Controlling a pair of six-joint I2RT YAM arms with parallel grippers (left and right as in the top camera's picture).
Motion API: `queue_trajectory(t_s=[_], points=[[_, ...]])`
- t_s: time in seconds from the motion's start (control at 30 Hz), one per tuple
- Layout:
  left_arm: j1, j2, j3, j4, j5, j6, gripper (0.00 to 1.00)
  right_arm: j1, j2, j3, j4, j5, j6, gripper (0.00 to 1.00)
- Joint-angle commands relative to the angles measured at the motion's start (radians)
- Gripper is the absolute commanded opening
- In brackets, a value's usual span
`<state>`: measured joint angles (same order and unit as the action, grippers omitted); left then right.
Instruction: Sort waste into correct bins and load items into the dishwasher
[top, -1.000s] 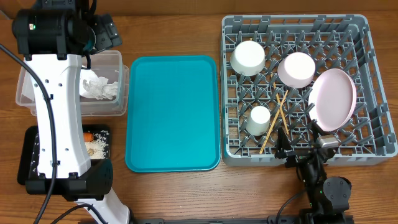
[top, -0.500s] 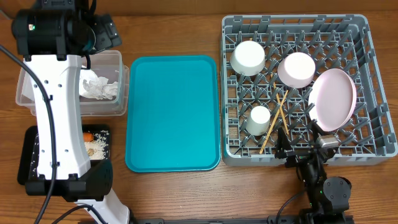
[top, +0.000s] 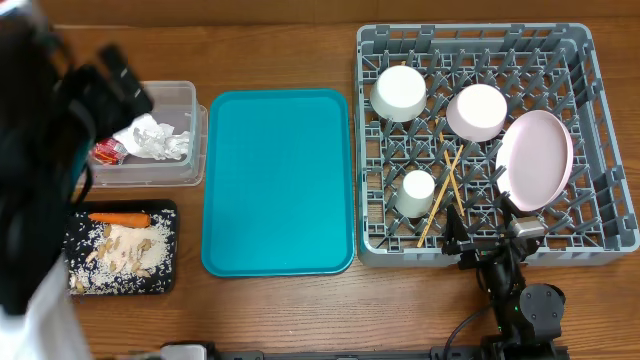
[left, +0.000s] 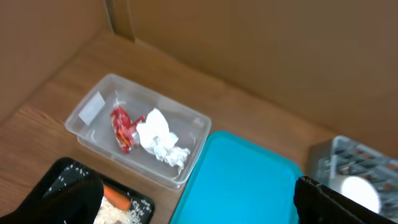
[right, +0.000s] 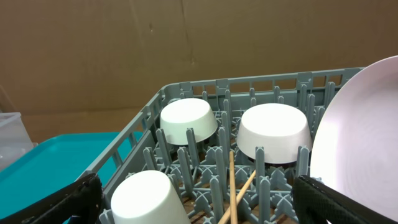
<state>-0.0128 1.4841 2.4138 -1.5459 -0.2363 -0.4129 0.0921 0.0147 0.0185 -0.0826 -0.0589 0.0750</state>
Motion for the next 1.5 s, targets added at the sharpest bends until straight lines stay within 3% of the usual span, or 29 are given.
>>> queue_trajectory(t_s=[0.0,0.2,0.37,0.7,1.0,1.23,1.47], points=[[-0.001,-0.103,-0.084,0.002,0.001,-0.006,1.00,-0.004,-0.012,-0.010,0.002,0.012,0.004,1.00],[-0.001,-0.282,-0.417,0.017,-0.004,-0.006,1.00,-0.004,-0.012,-0.010,0.002,0.012,0.004,1.00],[-0.001,-0.427,-0.768,0.121,0.002,-0.007,1.00,-0.004,-0.012,-0.010,0.002,0.012,0.004,1.00],[-0.001,-0.658,-1.402,0.466,0.002,-0.134,1.00,-0.004,-0.012,-0.010,0.002,0.012,0.004,1.00],[-0.001,-0.829,-1.950,0.971,0.033,-0.172,1.00,-0.004,-0.012,-0.010,0.002,0.012,0.004,1.00],[-0.001,-0.898,-2.183,1.212,0.081,-0.172,1.00,-0.004,-0.012,-0.010,0.002,0.012,0.004,1.00],[-0.001,-0.958,-2.280,1.325,0.077,-0.170,1.00,-0.004,-0.012,-0.010,0.002,0.012,0.004,1.00]])
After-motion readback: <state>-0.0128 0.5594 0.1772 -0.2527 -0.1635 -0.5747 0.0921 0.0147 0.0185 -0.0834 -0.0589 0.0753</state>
